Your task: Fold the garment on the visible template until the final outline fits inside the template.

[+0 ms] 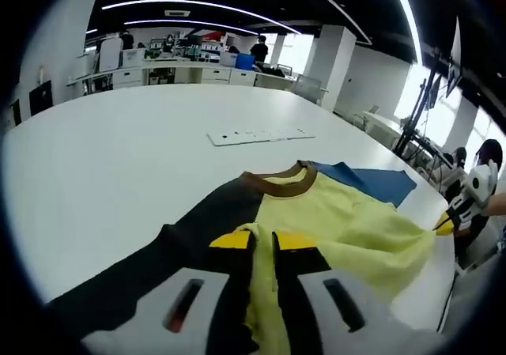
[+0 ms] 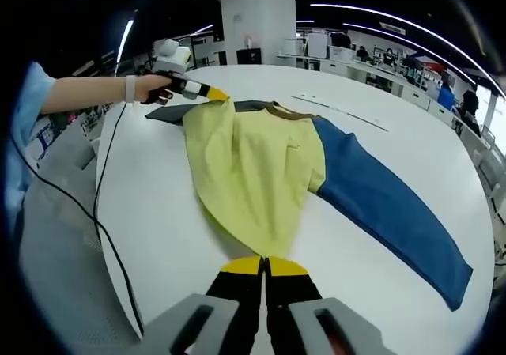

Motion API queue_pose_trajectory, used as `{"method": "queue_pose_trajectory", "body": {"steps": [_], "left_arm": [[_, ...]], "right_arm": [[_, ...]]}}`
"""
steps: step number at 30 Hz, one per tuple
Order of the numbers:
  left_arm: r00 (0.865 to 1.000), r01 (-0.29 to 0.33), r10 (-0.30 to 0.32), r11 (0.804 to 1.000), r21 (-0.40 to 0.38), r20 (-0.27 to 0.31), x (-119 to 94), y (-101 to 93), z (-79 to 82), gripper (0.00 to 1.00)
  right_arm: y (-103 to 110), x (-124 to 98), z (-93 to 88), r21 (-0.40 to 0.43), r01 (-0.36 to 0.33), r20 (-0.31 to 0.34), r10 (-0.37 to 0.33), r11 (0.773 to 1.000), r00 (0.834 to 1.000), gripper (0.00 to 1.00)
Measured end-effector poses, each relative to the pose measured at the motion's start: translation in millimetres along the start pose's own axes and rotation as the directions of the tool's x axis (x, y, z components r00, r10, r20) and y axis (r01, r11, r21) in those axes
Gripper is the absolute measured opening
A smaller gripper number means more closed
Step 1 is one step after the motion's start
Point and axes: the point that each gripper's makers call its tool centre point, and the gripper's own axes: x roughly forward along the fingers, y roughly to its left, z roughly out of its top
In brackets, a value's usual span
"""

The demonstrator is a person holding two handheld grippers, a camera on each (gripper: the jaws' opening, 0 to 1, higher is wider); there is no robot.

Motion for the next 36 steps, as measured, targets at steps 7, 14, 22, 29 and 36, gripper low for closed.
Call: {"method": "queue_pose_trajectory", "body": {"steps": [7, 14, 22, 29, 36], "left_arm": [[0.996, 0.031, -0.032, 0.999, 0.012, 0.082, -27.4, -9.8, 10.9, 0.53], [0.997, 0.033, -0.034, 0.999, 0.027, 0.062, -51.0, -8.6, -3.3, 0.39], [1.000, 0.019, -0.018, 0.999, -0.027, 0.013, -69.5, -2.1, -32.2, 0.21], [1.000, -0.006, 0.005, 0.998, -0.059, -0.020, -69.0, 0.0, -57.6, 0.15], [0.999, -0.009, 0.005, 0.996, -0.086, -0.050, -64.0, 3.7, -68.9, 0.14]], "right_arm": [[4.0, -0.2, 1.3, 0.000, -0.002, 0.007, 0.002, 1.000, 1.000, 0.00], [5.0, -0.4, 2.4, -0.004, -0.004, 0.011, 0.004, 1.000, 1.000, 0.00], [6.7, 0.7, 1.8, -0.006, -0.008, 0.008, 0.008, 1.000, 1.000, 0.00], [7.3, 1.5, 0.0, 0.000, -0.010, 0.005, 0.010, 1.000, 1.000, 0.00], [7.0, 1.6, -2.0, -0.003, -0.012, -0.003, 0.012, 1.000, 1.000, 0.00]]}}
